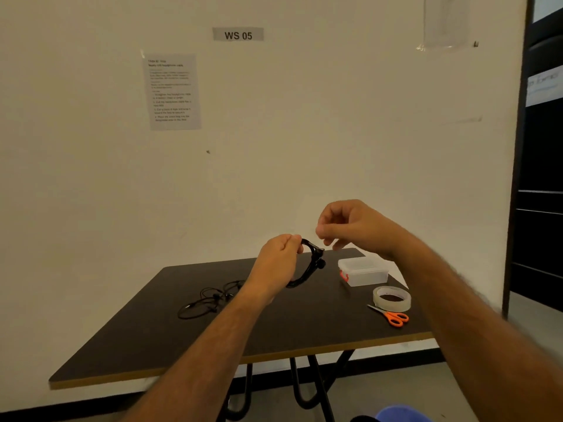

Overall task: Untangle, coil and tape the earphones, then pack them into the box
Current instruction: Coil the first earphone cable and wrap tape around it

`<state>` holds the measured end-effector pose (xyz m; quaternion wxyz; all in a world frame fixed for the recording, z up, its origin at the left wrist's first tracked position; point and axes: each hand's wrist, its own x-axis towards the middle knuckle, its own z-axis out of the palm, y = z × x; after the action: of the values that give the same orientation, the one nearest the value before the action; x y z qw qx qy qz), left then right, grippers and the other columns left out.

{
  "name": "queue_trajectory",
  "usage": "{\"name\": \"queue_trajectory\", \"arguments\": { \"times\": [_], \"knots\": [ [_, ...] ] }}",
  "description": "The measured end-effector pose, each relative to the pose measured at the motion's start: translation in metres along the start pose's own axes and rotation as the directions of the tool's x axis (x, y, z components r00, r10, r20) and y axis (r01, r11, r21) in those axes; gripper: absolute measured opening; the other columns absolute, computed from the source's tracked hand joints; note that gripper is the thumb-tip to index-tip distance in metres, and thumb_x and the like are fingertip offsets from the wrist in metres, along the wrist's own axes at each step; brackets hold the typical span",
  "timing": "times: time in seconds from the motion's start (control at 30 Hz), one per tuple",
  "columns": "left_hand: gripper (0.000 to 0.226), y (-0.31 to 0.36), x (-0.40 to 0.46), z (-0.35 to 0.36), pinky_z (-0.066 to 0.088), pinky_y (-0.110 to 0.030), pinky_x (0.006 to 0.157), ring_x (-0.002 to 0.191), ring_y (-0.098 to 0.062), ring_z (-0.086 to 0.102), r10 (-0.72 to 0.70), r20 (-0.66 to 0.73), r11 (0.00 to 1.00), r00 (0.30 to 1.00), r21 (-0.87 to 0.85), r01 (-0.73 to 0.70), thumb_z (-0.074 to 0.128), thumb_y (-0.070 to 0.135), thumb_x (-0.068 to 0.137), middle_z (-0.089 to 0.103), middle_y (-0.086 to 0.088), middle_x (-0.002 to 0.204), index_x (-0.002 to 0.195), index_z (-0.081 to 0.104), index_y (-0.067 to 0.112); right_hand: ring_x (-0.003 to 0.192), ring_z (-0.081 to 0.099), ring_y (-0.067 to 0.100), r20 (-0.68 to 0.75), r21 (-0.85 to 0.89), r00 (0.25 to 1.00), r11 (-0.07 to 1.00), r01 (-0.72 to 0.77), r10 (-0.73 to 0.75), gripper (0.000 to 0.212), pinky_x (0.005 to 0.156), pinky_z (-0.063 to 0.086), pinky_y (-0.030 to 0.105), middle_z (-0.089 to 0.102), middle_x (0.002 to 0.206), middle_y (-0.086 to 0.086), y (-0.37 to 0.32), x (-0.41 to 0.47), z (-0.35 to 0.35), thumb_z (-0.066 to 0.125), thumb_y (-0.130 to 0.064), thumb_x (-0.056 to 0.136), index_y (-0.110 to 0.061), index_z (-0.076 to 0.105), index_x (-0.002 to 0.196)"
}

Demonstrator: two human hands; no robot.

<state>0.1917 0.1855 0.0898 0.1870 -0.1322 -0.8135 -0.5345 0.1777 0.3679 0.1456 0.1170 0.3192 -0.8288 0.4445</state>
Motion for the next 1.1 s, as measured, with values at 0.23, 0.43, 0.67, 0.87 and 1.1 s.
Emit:
{"name": "queue_trajectory", "arguments": {
  "times": [0.23, 0.43, 0.67, 0.87, 1.1],
  "knots": [
    [0.037, 0.01, -0.003, 0.008, 0.035, -0.04, 0.066, 0.064, -0.015, 0.037, 0.027, 0.007, 1.0, 1.0, 0.016, -0.027, 0.036, 0.032, 0.104, 0.04, 0.001, 0.066, 0.072, 0.047, 0.019, 0.076, 0.064, 0.019, 0.07, -0.265, 0.993, 0.958, 0.106, -0.091, 0.008, 0.076, 0.056, 0.035, 0.068, 0.081, 0.005, -0.004, 0.002, 0.011, 0.071, -0.02, 0.086, -0.013, 0.068, 0.083],
    [0.036, 0.013, -0.005, 0.004, 0.034, -0.038, 0.066, 0.06, -0.013, 0.035, 0.006, 0.017, 0.999, 1.0, -0.035, -0.005, 0.035, 0.029, 0.105, 0.039, 0.004, 0.063, 0.073, 0.046, 0.017, 0.078, 0.064, 0.012, -0.008, -0.377, 0.989, 0.917, 0.133, -0.147, 0.01, 0.076, 0.057, 0.029, 0.065, 0.079, -0.006, -0.005, 0.003, 0.021, 0.072, -0.019, 0.083, -0.019, 0.062, 0.079],
    [0.038, 0.015, -0.005, 0.001, 0.034, -0.038, 0.064, 0.056, -0.012, 0.034, 0.003, 0.034, 0.999, 0.999, -0.036, -0.002, 0.035, 0.029, 0.105, 0.038, 0.005, 0.058, 0.07, 0.044, 0.016, 0.066, 0.057, 0.008, -0.057, -0.442, 0.978, 0.883, 0.155, -0.2, 0.012, 0.068, 0.056, 0.033, 0.06, 0.07, -0.009, -0.004, 0.001, 0.027, 0.067, -0.014, 0.08, -0.021, 0.058, 0.076],
    [0.045, 0.016, -0.001, -0.003, 0.04, -0.032, 0.062, 0.049, -0.011, 0.037, -0.079, 0.056, 0.995, 0.995, -0.055, 0.082, 0.033, 0.035, 0.106, 0.04, 0.005, 0.053, 0.075, 0.055, 0.01, 0.07, 0.06, 0.013, -0.081, -0.519, 0.967, 0.838, 0.167, -0.242, 0.007, 0.068, 0.057, 0.037, 0.063, 0.073, -0.005, 0.0, 0.0, 0.033, 0.065, -0.018, 0.084, -0.019, 0.059, 0.082],
    [0.041, 0.018, 0.002, -0.007, 0.041, -0.031, 0.061, 0.04, -0.008, 0.035, -0.179, 0.107, 0.971, 0.978, -0.139, 0.193, 0.041, 0.032, 0.104, 0.038, 0.007, 0.047, 0.074, 0.059, 0.01, 0.072, 0.06, 0.015, -0.122, -0.573, 0.951, 0.802, 0.166, -0.285, 0.009, 0.069, 0.055, 0.04, 0.065, 0.076, -0.002, 0.001, 0.0, 0.04, 0.064, -0.024, 0.088, -0.019, 0.058, 0.083]
  ]
}}
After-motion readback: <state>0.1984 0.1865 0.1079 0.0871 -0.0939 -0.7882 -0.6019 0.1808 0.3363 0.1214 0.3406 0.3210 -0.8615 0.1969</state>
